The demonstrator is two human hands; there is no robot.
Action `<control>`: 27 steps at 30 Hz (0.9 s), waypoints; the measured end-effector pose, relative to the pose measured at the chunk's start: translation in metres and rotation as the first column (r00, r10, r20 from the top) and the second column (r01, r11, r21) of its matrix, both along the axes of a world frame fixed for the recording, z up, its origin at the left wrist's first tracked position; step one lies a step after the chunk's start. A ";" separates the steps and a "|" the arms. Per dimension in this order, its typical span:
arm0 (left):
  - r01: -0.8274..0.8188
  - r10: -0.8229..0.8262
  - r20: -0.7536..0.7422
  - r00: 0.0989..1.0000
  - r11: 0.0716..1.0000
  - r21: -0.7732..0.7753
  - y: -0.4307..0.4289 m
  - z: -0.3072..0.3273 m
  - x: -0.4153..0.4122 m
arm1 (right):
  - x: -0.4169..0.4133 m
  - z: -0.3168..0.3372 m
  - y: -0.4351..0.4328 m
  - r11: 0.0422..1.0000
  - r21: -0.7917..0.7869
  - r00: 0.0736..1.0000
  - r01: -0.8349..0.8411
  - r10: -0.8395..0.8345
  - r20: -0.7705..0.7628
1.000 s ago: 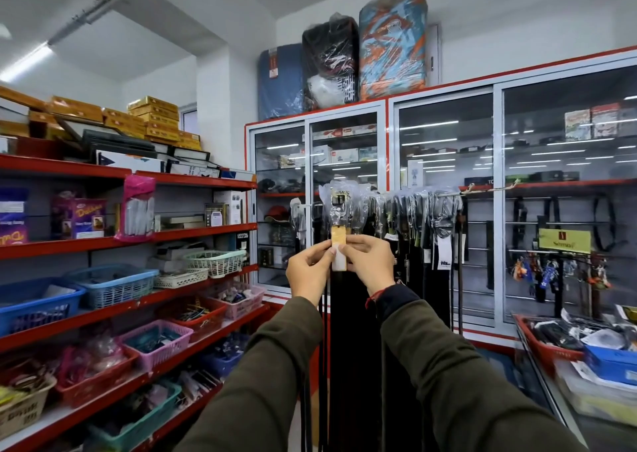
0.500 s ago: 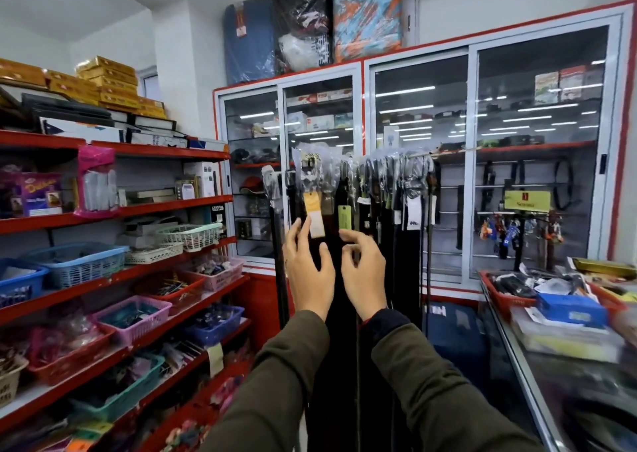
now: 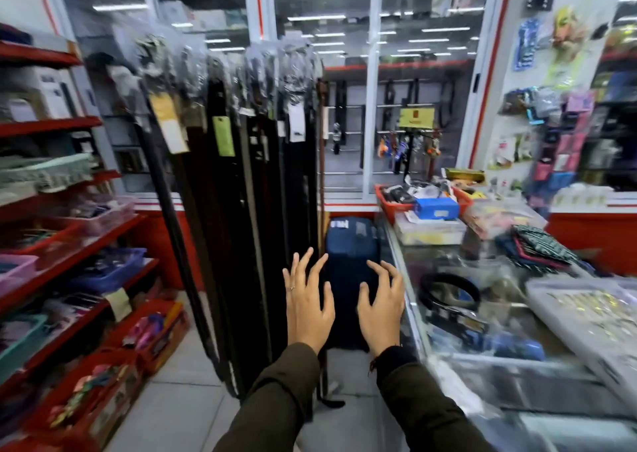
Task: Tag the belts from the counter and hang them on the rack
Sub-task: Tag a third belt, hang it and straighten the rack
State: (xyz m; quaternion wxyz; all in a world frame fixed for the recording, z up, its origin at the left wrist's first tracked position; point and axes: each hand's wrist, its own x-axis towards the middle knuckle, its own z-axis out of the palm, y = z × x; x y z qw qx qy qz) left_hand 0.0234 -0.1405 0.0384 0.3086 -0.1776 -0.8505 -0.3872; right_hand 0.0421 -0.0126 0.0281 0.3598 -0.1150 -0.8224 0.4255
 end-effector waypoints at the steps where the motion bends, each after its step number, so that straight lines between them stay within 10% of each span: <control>1: 0.033 -0.032 0.032 0.999 0.999 -0.013 0.015 -0.011 0.001 | 0.005 -0.009 0.015 0.999 -0.037 1.000 0.026 -0.025 0.019; 7: 0.259 -0.226 0.238 0.945 0.959 -0.116 0.105 -0.056 0.004 | 0.030 -0.054 0.104 0.899 -0.359 0.952 0.251 -0.162 0.260; 14: 0.575 -0.308 0.561 0.769 0.716 -0.395 0.206 -0.060 -0.035 | 0.008 -0.086 0.185 0.526 -0.793 0.932 0.308 0.002 0.363; 22: 0.638 -0.099 0.680 0.726 0.465 -0.614 0.276 -0.059 -0.078 | -0.030 -0.108 0.214 0.318 -0.893 0.947 0.320 -0.063 0.316; 27: 0.563 -0.149 0.586 0.796 0.535 -0.629 0.281 -0.060 -0.083 | -0.038 -0.114 0.215 0.242 -0.924 0.953 0.295 -0.137 0.269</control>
